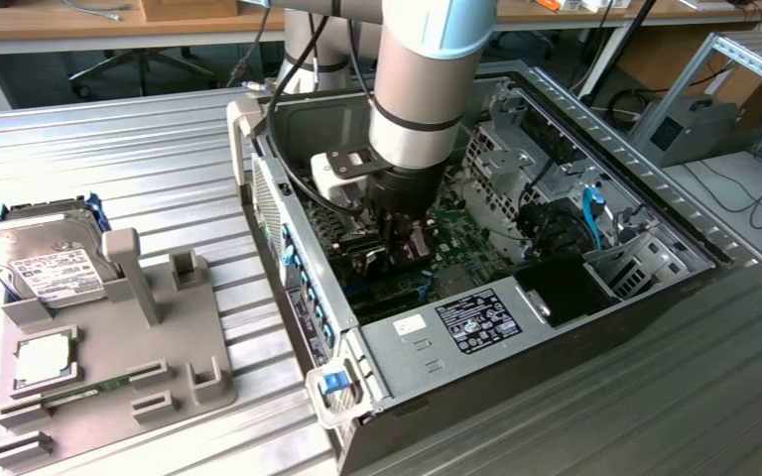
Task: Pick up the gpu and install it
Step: 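Insert the gpu into the slot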
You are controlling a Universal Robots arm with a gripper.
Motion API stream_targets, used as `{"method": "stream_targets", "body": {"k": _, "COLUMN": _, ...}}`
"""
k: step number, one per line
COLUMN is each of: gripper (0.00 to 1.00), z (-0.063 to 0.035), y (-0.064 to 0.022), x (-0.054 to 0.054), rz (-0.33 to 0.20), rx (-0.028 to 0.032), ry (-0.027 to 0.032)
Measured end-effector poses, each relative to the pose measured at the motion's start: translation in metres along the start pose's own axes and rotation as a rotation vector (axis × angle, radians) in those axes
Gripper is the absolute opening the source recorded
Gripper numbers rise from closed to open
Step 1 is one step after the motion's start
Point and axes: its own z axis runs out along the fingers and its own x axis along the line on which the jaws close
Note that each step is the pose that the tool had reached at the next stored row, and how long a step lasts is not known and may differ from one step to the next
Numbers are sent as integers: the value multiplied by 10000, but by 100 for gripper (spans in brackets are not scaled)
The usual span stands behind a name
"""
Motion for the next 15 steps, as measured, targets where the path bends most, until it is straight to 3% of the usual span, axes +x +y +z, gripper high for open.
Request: {"method": "stream_targets", "body": {"k": 15, "gripper": 27, "z": 3, "y": 0, "x": 0, "rz": 0, "rx": 2, "ry": -1}}
